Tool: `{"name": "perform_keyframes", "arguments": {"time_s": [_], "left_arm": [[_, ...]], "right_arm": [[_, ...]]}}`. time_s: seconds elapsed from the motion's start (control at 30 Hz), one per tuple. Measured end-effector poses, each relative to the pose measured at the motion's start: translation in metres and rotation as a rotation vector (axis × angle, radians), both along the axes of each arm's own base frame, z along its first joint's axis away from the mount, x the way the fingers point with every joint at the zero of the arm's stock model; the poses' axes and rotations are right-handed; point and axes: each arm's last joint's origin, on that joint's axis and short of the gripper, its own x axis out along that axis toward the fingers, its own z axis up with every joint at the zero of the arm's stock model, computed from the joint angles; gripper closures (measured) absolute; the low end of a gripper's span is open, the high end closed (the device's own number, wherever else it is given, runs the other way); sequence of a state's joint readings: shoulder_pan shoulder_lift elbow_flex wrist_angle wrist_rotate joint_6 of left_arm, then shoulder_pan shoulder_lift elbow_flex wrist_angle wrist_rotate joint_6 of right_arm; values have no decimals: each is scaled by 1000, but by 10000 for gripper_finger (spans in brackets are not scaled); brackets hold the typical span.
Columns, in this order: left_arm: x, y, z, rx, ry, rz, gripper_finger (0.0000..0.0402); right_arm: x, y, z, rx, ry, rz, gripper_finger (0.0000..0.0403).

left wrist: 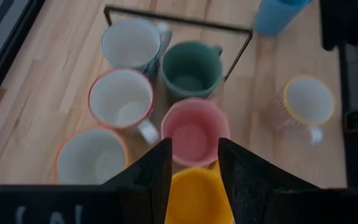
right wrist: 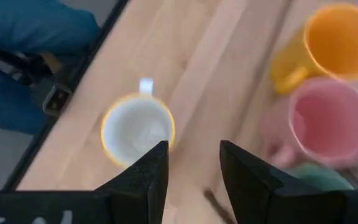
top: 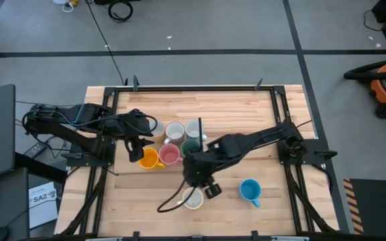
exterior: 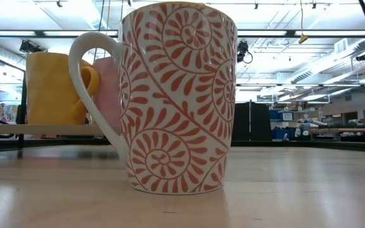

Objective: Place coffee mugs
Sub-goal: Put the orange patterned mug on the shelf

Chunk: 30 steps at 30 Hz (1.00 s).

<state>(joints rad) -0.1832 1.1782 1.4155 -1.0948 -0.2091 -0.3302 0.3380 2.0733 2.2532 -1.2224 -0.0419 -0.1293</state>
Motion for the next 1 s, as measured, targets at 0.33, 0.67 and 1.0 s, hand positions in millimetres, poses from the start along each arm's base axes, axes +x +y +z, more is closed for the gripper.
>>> {"name": "perform_keyframes", "arguments": {"time_s": [0.33,0.67,1.0], "left_arm": [[15,-34,-7,-40,-24,-49,264],[61,-98,-34,-10,-114,-173,264],[102,-146,-55,50,-294,-348,264]], "right_arm": [[-60,9,30,-157,30,-93,254],[-122,-15,19,-98,-80,-237,254],[-180,-45,-6,40,-190,-327,254]]}}
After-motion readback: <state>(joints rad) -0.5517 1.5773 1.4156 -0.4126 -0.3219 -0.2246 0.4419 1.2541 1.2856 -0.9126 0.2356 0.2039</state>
